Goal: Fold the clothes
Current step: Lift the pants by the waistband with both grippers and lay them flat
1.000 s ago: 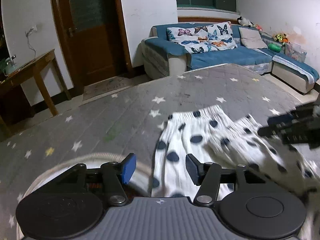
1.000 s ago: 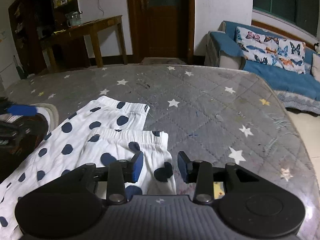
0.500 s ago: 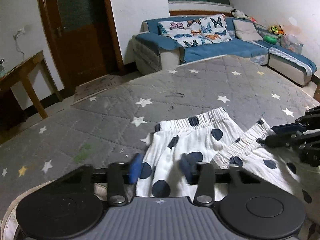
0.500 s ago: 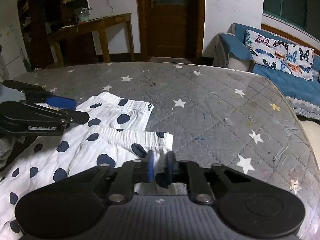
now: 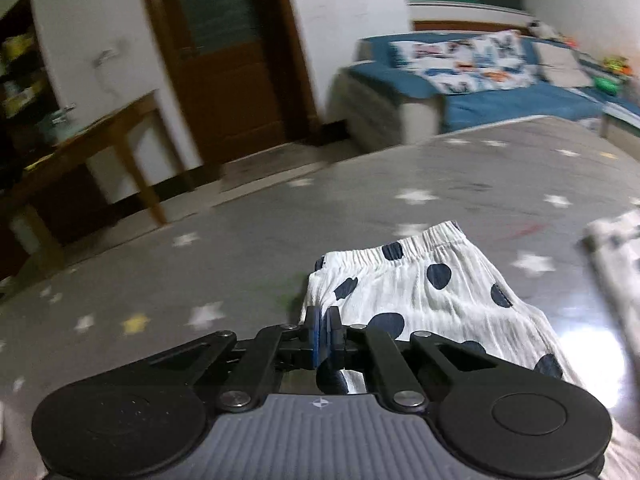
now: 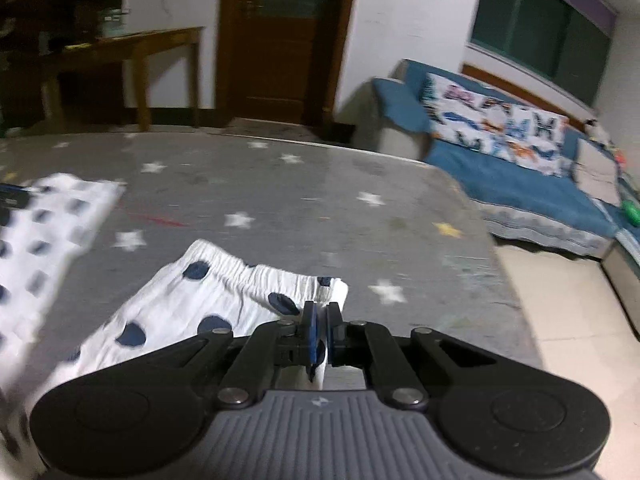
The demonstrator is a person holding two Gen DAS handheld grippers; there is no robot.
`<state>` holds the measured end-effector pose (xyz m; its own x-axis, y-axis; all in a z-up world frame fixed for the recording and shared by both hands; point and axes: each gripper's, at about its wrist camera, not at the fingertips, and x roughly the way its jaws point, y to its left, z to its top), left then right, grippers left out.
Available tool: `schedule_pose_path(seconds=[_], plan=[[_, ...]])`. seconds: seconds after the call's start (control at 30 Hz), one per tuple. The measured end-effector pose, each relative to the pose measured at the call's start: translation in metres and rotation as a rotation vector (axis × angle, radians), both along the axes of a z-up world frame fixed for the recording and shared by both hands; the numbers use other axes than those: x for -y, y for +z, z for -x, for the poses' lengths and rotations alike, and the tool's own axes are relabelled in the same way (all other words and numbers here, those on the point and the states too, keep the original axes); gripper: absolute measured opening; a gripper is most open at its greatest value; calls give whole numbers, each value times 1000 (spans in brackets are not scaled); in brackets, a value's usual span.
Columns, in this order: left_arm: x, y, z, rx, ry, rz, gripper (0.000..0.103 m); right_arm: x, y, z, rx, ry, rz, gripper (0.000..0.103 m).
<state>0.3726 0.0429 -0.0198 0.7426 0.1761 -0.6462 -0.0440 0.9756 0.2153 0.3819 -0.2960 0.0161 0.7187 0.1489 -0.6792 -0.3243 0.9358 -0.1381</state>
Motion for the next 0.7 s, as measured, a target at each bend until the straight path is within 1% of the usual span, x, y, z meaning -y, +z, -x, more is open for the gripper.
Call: schedule_pose_path(seconds=[0.13,0.2,0.27,0.3,0.33,0.37,0.43,0.47,0.5,0.57,0.63,0.7], plan=[[-39,-3,0,-2,98,-20,4,20,-4,-10,9,-81,17,4],[-53,-5,0,-8,137,-27,4,30,-10,-18,-4,-126,22,4],[-65,-7,-1,-15,167,-27,4,33,-13,-22,-8,-141,30,7],[-70,-8,-1,-19,177,-25,7,34,-15,-24,-6,-147,33,9],[-71,-7,-1,-18,176,-26,9,35,-14,-25,-1,-154,36,16],[-73,-5,0,-17,174,-26,13,36,-11,-24,9,-158,36,18],[-75,-3,2,-15,171,-28,17,36,-6,-21,37,-161,40,20],[-71,-1,2,-7,157,-30,21,35,-2,-19,57,-161,44,20],[-68,1,3,1,143,-32,24,33,4,-17,68,-150,32,20],[-60,6,3,17,114,-36,23,28,10,-16,51,-107,-25,21],[-52,10,4,34,86,-40,23,17,11,-18,19,-42,-54,22],[-45,14,5,50,58,-44,23,3,5,-22,-8,8,-44,24]])
